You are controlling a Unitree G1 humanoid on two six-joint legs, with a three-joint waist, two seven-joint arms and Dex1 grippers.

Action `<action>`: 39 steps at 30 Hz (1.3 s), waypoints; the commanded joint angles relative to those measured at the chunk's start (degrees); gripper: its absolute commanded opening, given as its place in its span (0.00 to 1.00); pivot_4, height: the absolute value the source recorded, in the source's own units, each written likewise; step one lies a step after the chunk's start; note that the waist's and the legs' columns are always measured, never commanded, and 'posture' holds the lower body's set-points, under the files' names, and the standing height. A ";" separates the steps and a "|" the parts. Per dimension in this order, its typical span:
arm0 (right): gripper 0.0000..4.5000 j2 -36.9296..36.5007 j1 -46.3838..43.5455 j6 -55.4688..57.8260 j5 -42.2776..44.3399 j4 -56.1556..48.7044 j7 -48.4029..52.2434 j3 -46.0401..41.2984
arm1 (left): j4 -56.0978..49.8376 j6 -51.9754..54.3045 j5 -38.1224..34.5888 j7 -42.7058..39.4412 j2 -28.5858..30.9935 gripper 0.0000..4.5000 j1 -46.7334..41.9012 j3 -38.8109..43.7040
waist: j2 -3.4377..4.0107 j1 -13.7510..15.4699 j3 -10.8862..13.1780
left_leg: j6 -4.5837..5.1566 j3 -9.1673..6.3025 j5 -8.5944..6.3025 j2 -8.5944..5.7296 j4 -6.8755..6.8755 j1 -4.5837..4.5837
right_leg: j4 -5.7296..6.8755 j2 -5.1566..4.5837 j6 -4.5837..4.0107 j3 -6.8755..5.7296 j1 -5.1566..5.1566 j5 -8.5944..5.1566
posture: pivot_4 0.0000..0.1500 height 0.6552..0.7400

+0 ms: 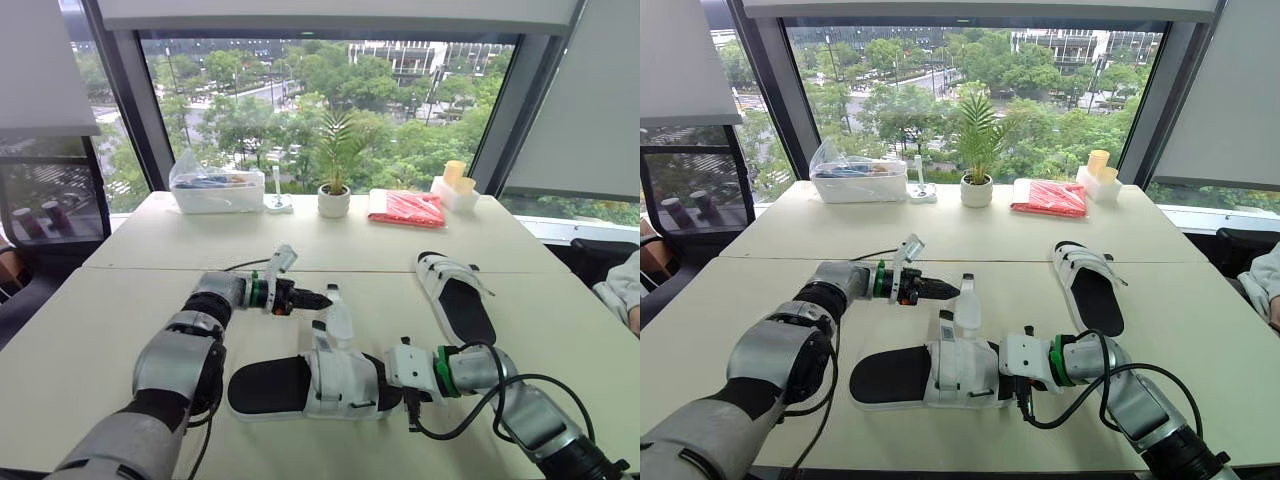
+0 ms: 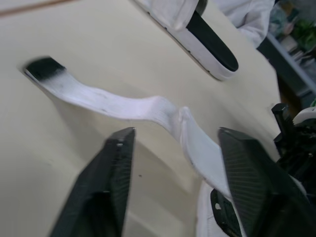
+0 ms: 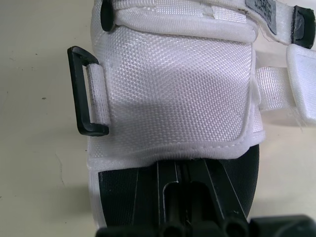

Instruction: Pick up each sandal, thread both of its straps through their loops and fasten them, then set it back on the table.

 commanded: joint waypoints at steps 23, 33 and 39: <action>0.00 -0.22 1.89 0.69 -3.24 2.06 -0.88 3.15 | 1.99 0.83 -6.55 23.55 -7.99 0.70 -2.22 14.68 | 0.00 0.08 0.00 | -0.18 0.00 0.10 -0.02 0.00 0.03 | 0.14 -0.19 0.00 0.03 -0.04 0.01 | 1.00 1.00; 0.00 -0.09 1.42 0.54 -3.58 2.60 -1.14 3.18 | 1.99 0.83 -6.97 23.58 -8.19 0.01 -1.77 15.50 | 0.00 0.06 0.00 | -0.20 0.00 0.11 -0.03 0.00 0.03 | 0.15 -0.19 0.00 0.03 -0.05 0.01 | 1.00 1.00; 0.00 -0.02 1.24 0.38 -3.76 3.09 -1.33 3.21 | 0.65 0.80 -8.04 16.28 -6.59 0.01 -2.82 15.90 | 0.00 0.02 0.00 | -0.21 0.00 0.12 -0.03 0.00 0.04 | 0.17 -0.19 0.00 0.03 -0.05 0.01 | 1.00 1.00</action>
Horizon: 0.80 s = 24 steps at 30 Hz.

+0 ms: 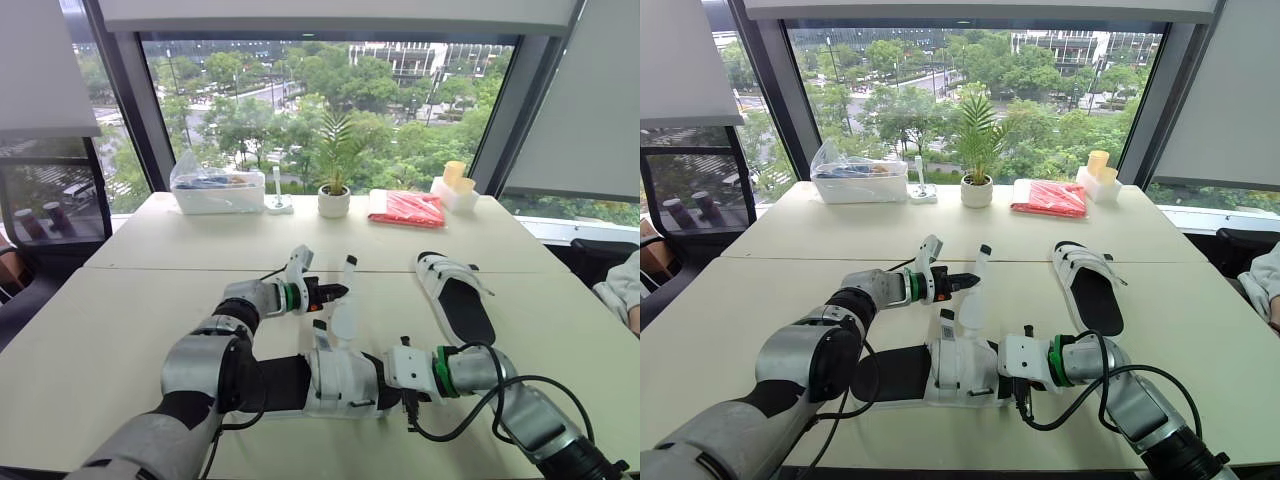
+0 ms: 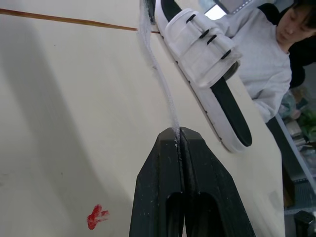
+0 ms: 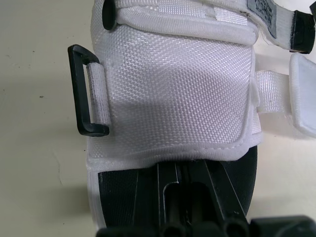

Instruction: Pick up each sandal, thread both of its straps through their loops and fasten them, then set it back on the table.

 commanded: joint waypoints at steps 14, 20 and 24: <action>0.00 -0.43 1.99 0.41 -2.71 3.14 -0.57 2.95 | -56.59 -35.27 1.81 -39.07 9.44 0.01 29.77 -20.75 | 0.29 0.20 -0.16 | -0.43 0.05 0.20 0.07 -0.19 0.08 | -0.10 -0.08 -0.06 0.26 0.01 0.02 | 1.00 1.00; 0.00 -0.12 1.53 -0.36 -2.80 4.36 -0.26 3.41 | -59.91 -59.53 2.03 -39.40 11.13 0.01 38.00 -24.53 | 0.36 0.27 -0.21 | -0.24 0.03 0.10 0.09 -0.16 0.15 | -0.18 -0.12 -0.26 0.22 0.16 0.14 | 1.00 1.00; 0.00 0.11 1.20 -0.50 -2.71 4.76 -0.11 3.69 | -55.73 -70.50 4.05 -37.89 12.94 0.01 37.46 -26.62 | 0.40 0.20 -0.23 | -0.16 0.03 0.06 0.12 -0.19 0.16 | -0.24 -0.10 -0.26 0.18 0.16 0.14 | 1.00 1.00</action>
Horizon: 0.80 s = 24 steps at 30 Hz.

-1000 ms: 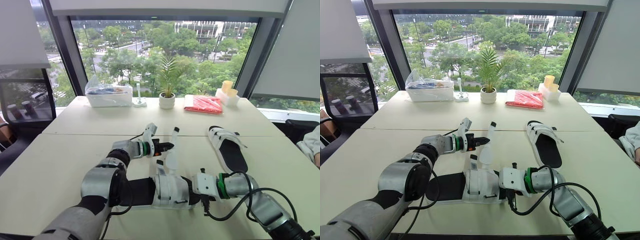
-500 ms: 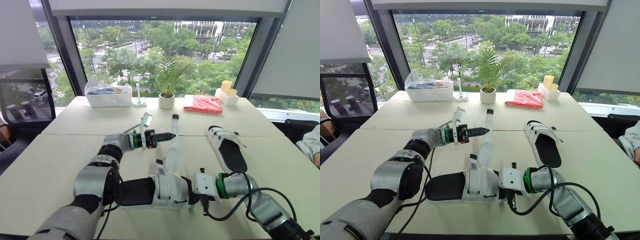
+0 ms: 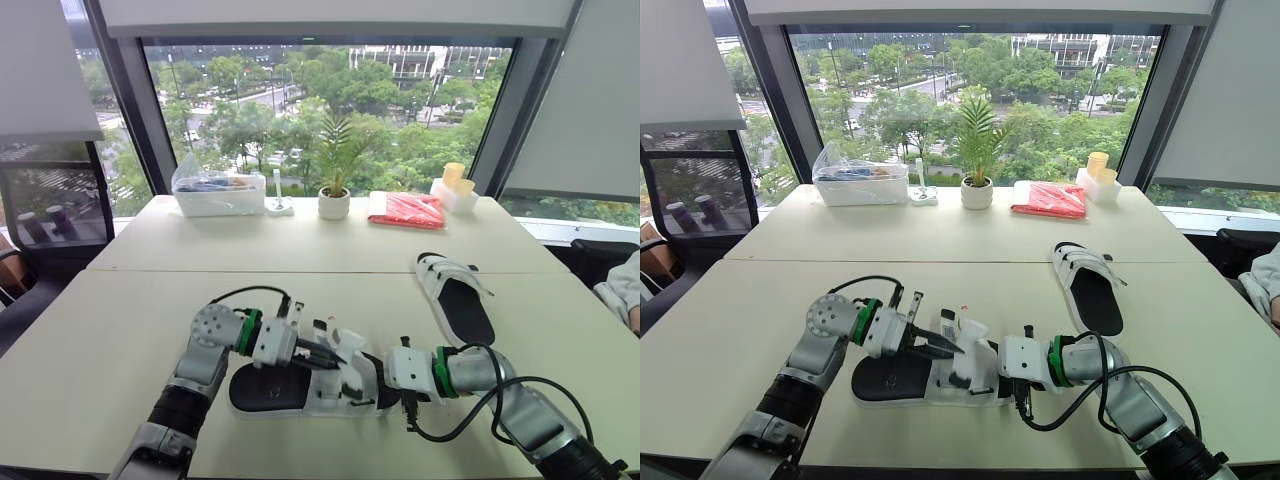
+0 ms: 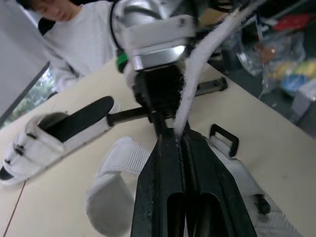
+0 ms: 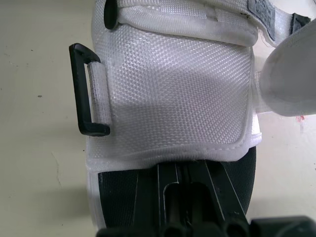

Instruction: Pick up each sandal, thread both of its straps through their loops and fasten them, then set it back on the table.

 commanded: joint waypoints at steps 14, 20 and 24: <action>0.00 1.00 0.66 0.10 -2.60 5.39 1.41 3.97 | -1.46 -19.91 -5.81 3.34 10.56 0.93 2.70 -6.17 | 0.00 -0.23 0.00 | 0.07 0.00 -0.03 0.04 0.01 0.07 | -0.02 0.06 0.01 -0.04 0.09 0.00 | 1.00 1.00; 0.00 1.38 0.34 -0.05 -2.69 5.68 1.61 4.24 | -13.82 13.87 -13.31 5.66 20.87 0.93 9.23 -6.03 | 0.01 -0.53 0.01 | 0.15 0.00 -0.07 0.10 0.01 0.16 | -0.01 0.19 0.02 -0.06 0.17 -0.01 | 1.00 1.00; 0.00 1.41 0.19 -0.31 -2.84 6.03 1.75 4.55 | -24.74 40.65 -20.46 4.66 29.45 0.93 13.66 -8.49 | 0.06 -0.58 0.04 | 0.18 0.01 -0.08 0.26 0.01 0.22 | -0.01 0.34 0.02 -0.06 0.23 -0.02 | 1.00 1.00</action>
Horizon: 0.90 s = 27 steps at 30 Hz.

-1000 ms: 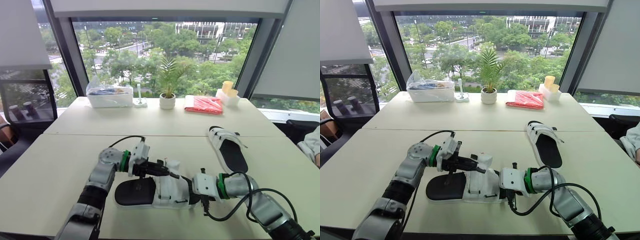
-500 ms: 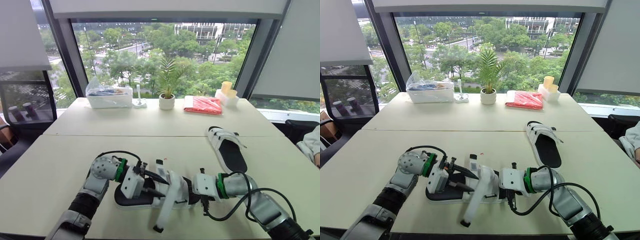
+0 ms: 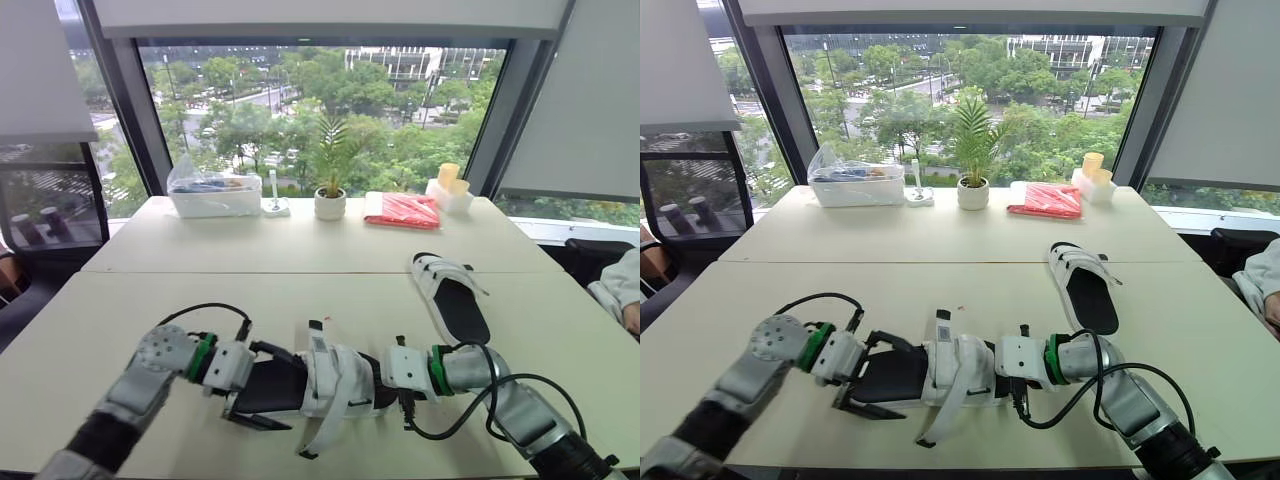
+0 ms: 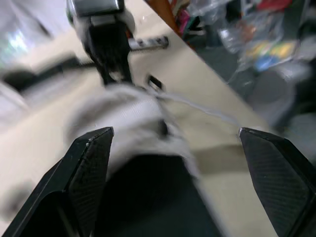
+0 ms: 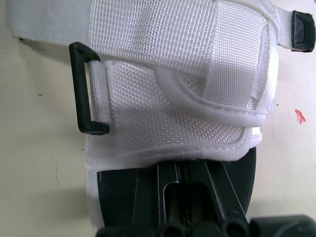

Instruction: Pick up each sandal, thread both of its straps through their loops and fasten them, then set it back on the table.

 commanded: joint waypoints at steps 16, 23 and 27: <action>0.00 0.28 2.97 1.70 -3.67 2.22 0.29 4.53 | -13.58 45.26 -5.71 12.44 -4.99 0.93 0.03 -5.63 | -0.04 0.30 0.04 | 0.04 0.03 -0.03 0.09 -0.26 0.57 | -0.18 0.02 -0.06 0.05 0.44 -0.03 | 1.00 1.00; 0.00 -0.12 3.95 2.73 -3.46 0.75 -0.04 4.23 | -10.02 46.07 -3.39 14.93 -10.31 0.93 -1.82 -6.70 | -0.04 0.52 0.00 | 0.02 0.07 -0.01 0.10 -0.58 0.64 | -0.33 -0.04 -0.28 0.10 0.40 -0.12 | 1.00 1.00; 0.00 -0.22 4.41 3.21 -3.46 0.12 -0.32 4.29 | -8.16 46.52 -2.77 15.56 -12.15 0.93 -2.67 -6.40 | -0.03 0.73 -0.05 | 0.01 0.07 -0.01 0.10 -0.59 0.64 | -0.36 -0.09 -0.34 0.09 0.42 -0.11 | 1.00 1.00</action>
